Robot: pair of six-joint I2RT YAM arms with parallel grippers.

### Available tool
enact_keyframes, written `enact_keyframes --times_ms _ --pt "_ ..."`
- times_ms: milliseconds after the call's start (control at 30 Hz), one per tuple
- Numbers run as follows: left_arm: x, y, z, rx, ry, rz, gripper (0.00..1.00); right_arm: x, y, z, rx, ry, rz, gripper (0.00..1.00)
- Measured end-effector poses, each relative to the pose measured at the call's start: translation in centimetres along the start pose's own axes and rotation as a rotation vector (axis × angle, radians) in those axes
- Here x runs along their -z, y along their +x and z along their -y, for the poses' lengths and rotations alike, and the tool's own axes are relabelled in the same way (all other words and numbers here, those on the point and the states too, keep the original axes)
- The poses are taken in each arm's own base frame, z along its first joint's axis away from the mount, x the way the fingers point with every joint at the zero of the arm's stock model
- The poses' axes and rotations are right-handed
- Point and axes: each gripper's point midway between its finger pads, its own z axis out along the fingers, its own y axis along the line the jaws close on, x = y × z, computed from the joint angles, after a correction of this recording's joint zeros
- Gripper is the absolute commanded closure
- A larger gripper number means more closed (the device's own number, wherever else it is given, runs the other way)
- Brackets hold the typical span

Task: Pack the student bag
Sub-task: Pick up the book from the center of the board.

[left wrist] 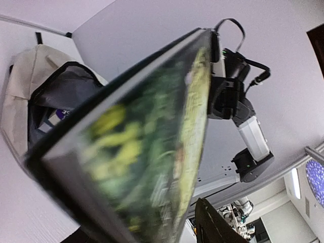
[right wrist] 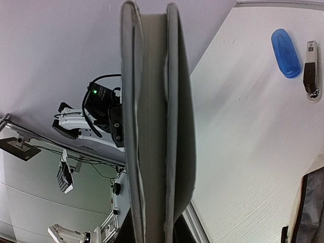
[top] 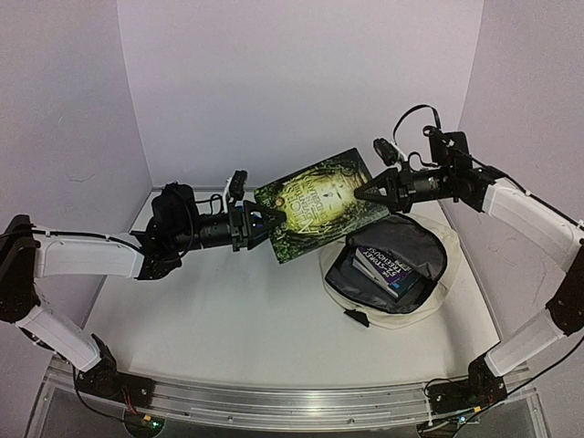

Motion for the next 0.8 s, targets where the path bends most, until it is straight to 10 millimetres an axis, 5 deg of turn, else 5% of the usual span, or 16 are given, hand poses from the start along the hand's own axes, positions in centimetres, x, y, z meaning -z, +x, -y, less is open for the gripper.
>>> enact_keyframes --times_ms 267,467,567,800 --pt "-0.5 0.3 2.0 -0.02 0.135 -0.018 0.82 -0.1 0.4 -0.6 0.003 -0.055 -0.028 0.96" --pt "-0.5 0.2 3.1 -0.021 0.198 -0.018 1.0 -0.1 0.2 -0.2 0.018 -0.05 -0.022 0.45" --pt "-0.4 1.0 2.3 -0.003 0.18 -0.03 1.0 0.0 -0.2 0.5 0.044 -0.018 -0.001 0.4" --pt "0.0 2.9 -0.5 0.055 0.099 -0.067 1.0 1.3 0.0 7.2 0.104 0.286 -0.006 0.4"
